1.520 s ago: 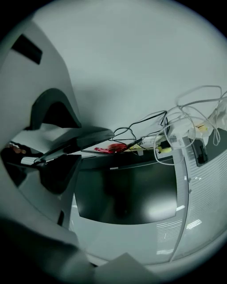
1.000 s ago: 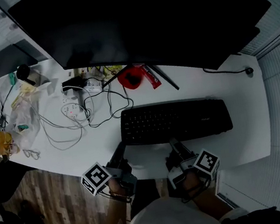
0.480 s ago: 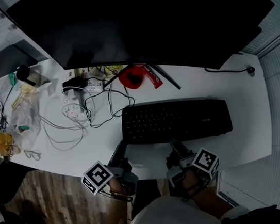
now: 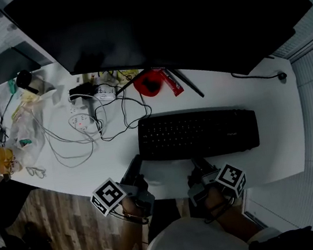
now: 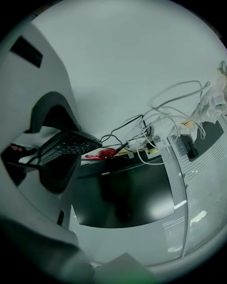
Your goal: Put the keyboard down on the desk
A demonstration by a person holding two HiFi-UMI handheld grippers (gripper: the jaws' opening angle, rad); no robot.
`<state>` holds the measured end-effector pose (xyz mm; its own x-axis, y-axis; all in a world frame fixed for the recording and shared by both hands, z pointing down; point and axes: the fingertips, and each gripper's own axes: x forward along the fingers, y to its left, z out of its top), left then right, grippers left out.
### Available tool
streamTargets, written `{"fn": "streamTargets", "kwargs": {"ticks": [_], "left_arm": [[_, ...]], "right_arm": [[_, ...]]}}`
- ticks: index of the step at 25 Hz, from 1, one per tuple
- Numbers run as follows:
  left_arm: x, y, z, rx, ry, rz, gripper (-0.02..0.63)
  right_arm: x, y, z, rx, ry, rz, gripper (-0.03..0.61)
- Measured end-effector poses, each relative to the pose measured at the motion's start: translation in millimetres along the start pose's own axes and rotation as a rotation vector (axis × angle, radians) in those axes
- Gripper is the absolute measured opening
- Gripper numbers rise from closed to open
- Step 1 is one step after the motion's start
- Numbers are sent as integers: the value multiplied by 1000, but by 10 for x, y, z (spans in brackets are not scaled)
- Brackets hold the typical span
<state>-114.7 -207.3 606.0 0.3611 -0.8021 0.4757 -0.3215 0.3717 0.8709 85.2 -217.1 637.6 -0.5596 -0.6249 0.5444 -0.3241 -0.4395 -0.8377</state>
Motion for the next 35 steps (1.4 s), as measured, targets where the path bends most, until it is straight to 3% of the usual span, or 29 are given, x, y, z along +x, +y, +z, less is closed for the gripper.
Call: {"fn": "streamTargets", "kwargs": {"ticks": [7,14,22,27,31,35], "left_arm": [[3,-38,45,55,5,1,169],[-15,-12,58,55,7,-11,169],[-18,-43,103,111,8,-30,169],[-48,-57,147,120,1,-48,169],[-88,-50,171,175,-1,-39,169],[-114,-105,173,290,13,-21,169]], "right_arm": [[31,-55,-7,1,9,-40,87],[41,-98,-10,-19,20,-104,96],[37,-119,-47,-144,70,-224,100],[-2,-118,-87,-179,70,-240,101],[-41,-77,-78,-210,51,-232,101],[-90,18,-45,-299,20,-220,101]]}}
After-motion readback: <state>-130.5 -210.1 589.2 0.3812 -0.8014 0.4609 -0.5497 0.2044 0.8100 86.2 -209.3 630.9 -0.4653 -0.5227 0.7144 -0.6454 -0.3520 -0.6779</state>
